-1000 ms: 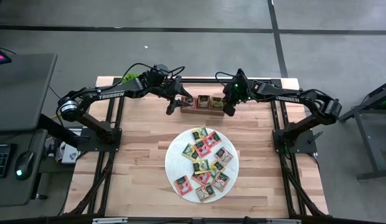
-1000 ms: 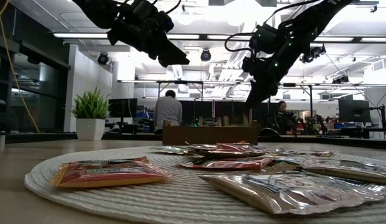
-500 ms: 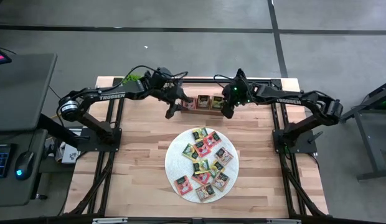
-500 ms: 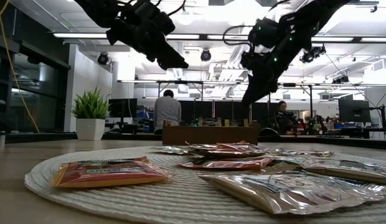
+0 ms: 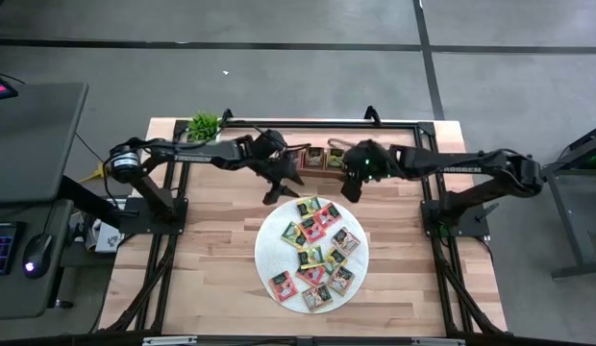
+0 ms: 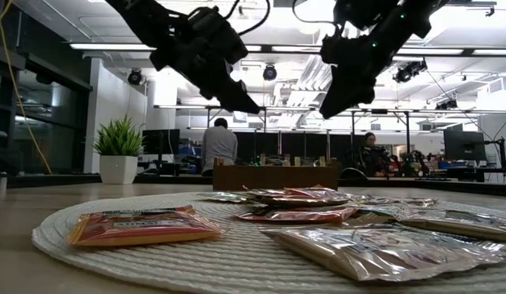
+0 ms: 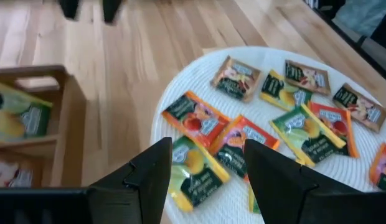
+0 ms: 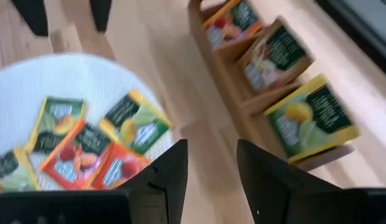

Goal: Pick & Place Tea
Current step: Put the orange tea bag into the left section of the wooden organizer

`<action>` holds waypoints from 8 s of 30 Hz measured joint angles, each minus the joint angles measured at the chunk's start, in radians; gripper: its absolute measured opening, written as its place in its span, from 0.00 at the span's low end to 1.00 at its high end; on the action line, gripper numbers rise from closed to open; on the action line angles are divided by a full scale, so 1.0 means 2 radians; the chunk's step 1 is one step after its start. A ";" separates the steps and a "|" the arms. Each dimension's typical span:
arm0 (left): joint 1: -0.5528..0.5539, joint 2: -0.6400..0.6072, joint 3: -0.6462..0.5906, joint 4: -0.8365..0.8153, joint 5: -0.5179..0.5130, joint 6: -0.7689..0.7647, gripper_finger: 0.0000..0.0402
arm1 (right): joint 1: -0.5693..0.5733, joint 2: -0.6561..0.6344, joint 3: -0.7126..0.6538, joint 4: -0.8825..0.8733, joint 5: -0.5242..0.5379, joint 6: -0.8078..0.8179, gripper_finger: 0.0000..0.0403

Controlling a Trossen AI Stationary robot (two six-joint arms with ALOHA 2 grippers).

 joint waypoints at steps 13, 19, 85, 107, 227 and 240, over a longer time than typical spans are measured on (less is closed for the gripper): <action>-0.060 0.062 0.001 0.072 -0.046 0.000 0.15 | 0.070 0.001 -0.074 0.032 0.052 0.145 0.33; -0.090 0.075 0.002 0.104 -0.064 0.007 0.04 | 0.078 0.001 -0.113 0.078 0.048 0.164 0.33; -0.121 0.252 0.166 -0.032 -0.173 0.018 0.00 | -0.009 0.133 -0.162 0.281 -0.125 0.283 0.51; -0.121 0.253 0.164 -0.032 -0.166 0.028 0.00 | -0.018 0.135 -0.162 0.312 -0.170 0.317 0.53; 0.095 0.027 0.194 -0.198 0.036 0.186 0.05 | -0.052 0.031 0.078 -0.070 -0.152 -0.021 0.00; 0.083 0.033 0.195 -0.194 0.114 0.128 0.05 | -0.051 0.084 0.280 -0.283 -0.083 -0.168 0.00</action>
